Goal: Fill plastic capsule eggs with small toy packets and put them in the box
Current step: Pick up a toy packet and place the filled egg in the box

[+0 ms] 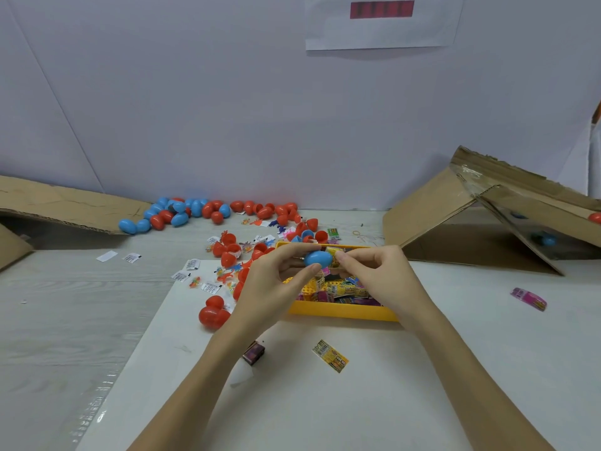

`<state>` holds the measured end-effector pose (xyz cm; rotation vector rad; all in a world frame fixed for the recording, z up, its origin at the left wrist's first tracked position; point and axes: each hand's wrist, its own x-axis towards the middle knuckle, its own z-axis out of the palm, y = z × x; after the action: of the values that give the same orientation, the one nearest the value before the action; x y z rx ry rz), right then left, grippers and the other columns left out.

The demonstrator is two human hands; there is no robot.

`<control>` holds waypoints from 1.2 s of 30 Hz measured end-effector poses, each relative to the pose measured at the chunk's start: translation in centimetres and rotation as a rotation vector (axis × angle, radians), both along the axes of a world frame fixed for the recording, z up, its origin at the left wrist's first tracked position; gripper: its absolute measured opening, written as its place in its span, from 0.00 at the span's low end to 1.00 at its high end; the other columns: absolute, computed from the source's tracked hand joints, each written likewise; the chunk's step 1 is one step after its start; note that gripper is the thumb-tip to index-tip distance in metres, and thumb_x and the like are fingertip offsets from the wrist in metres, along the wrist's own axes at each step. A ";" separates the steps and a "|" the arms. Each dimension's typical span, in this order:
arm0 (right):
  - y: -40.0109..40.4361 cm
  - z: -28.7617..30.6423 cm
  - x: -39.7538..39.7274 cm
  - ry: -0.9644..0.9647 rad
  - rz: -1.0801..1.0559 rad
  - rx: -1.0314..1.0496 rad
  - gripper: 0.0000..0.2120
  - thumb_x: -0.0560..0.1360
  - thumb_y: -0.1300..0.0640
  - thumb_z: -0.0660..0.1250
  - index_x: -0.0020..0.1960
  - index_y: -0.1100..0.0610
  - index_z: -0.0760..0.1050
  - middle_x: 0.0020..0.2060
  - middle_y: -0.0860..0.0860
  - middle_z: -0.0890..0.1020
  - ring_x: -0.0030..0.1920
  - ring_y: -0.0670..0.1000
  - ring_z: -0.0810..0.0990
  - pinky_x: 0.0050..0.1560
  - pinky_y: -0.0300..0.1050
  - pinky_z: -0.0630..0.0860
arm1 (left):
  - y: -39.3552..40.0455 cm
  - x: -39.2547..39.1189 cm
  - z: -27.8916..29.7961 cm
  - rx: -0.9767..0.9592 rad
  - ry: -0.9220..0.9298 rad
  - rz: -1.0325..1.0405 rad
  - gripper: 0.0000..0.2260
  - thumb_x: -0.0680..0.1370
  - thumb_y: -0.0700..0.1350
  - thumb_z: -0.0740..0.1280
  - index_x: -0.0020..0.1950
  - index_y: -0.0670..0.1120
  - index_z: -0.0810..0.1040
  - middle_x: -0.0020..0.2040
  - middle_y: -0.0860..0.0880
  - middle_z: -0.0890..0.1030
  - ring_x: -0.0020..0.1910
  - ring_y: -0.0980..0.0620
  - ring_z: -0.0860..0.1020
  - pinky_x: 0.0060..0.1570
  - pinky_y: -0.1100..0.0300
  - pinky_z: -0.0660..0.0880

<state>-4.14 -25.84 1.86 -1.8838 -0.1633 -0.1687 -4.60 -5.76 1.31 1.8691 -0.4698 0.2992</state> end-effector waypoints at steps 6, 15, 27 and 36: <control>0.2 0.1 -0.1 0.006 0.052 0.042 0.09 0.82 0.51 0.68 0.51 0.50 0.87 0.41 0.43 0.88 0.46 0.42 0.86 0.40 0.28 0.77 | 0.1 0.2 -0.1 -0.027 -0.005 0.043 0.15 0.79 0.40 0.72 0.66 0.45 0.81 0.58 0.52 0.84 0.56 0.56 0.83 0.58 0.57 0.81; 0.3 -0.2 0.0 -0.003 0.036 -0.087 0.10 0.81 0.48 0.69 0.54 0.50 0.87 0.42 0.44 0.88 0.48 0.45 0.86 0.52 0.42 0.82 | -0.1 0.2 -0.2 -0.036 0.026 -0.002 0.16 0.78 0.40 0.73 0.66 0.48 0.81 0.60 0.52 0.84 0.57 0.55 0.83 0.58 0.57 0.81; 0.8 0.3 -0.5 -0.019 0.048 0.214 0.08 0.77 0.56 0.75 0.54 0.47 0.85 0.46 0.44 0.88 0.49 0.46 0.87 0.46 0.38 0.83 | -0.6 0.2 -0.1 -0.217 0.083 0.000 0.21 0.76 0.41 0.75 0.68 0.46 0.77 0.53 0.54 0.86 0.55 0.57 0.84 0.51 0.68 0.79; 1.2 0.4 -0.6 -0.030 0.007 0.177 0.10 0.77 0.57 0.75 0.58 0.50 0.86 0.48 0.44 0.88 0.51 0.45 0.86 0.50 0.40 0.84 | -0.6 0.2 -0.3 -0.213 0.065 0.012 0.18 0.75 0.43 0.75 0.64 0.48 0.79 0.54 0.53 0.85 0.54 0.56 0.84 0.52 0.65 0.80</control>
<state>-4.69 -24.60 2.29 -1.7047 -0.1705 -0.2003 -4.37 -6.35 1.05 1.6695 -0.3685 0.2844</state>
